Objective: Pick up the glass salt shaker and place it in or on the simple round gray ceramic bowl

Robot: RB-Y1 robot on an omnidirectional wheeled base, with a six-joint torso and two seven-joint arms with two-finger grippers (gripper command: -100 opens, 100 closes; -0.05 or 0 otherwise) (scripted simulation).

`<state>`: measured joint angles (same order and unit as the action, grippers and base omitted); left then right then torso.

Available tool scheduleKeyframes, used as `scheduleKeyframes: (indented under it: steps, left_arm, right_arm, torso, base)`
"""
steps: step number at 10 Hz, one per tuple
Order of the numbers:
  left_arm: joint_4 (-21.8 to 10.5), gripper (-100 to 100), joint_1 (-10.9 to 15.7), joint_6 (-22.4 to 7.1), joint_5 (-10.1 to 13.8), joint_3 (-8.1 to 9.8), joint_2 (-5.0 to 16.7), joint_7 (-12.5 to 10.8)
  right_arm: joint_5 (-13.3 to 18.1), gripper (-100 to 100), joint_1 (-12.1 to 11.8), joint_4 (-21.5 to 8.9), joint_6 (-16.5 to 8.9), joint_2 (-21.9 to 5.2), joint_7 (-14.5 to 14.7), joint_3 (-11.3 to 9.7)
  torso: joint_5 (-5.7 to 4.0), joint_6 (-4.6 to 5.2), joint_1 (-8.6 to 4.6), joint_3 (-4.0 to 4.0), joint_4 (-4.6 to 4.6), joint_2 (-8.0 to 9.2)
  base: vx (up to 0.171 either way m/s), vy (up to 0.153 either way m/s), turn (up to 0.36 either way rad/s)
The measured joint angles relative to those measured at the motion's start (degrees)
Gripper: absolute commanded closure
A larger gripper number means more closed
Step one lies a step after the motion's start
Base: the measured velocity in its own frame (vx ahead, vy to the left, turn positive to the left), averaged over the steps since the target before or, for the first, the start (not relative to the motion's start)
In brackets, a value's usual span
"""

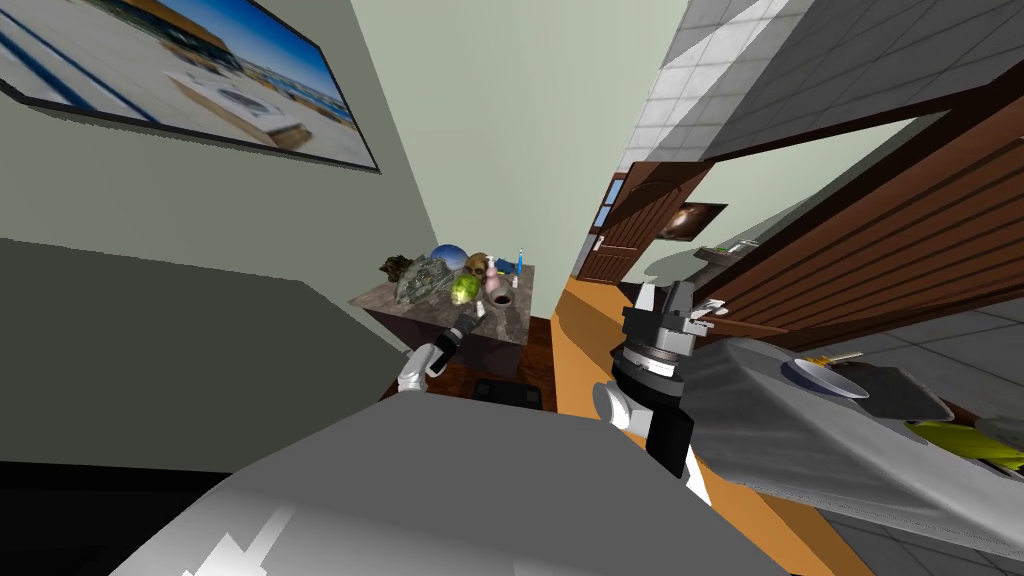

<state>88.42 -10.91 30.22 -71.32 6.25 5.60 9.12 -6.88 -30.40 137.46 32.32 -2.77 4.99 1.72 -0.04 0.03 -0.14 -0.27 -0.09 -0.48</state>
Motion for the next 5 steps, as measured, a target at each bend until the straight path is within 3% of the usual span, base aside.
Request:
scheduleKeyframes:
  steps: [1, 2, 5]
  left_arm:
    - [-0.11, 0, 0.05, -0.12, -0.13, 0.01, -0.04, 0.31]
    - [-0.09, -100, 0.06, -0.11, -0.11, 0.01, -0.03, 0.28]
    - [-0.41, -100, 0.25, -1.98, 4.42, -1.47, 2.00, 3.40]
  right_arm:
    - [0.00, 0, 0.00, 0.00, 0.00, 0.00, 0.00, 0.00]
    - [0.00, 0, 0.01, 0.00, 0.00, 0.00, 0.00, 0.00]
    - [0.00, 0, 0.02, 0.00, 0.00, 0.00, 0.00, 0.00]
  torso:
    - [0.00, -0.02, 0.05, 0.08, 0.02, 0.17]
    - [0.01, -0.02, 0.09, 0.19, 0.07, 0.35]
    - [0.02, -0.01, 0.10, 0.29, 0.11, 0.52]
  base:
    - [0.011, -0.002, 0.004]
    - [0.002, -0.004, -0.086]
    - [-0.007, -0.002, -0.047]
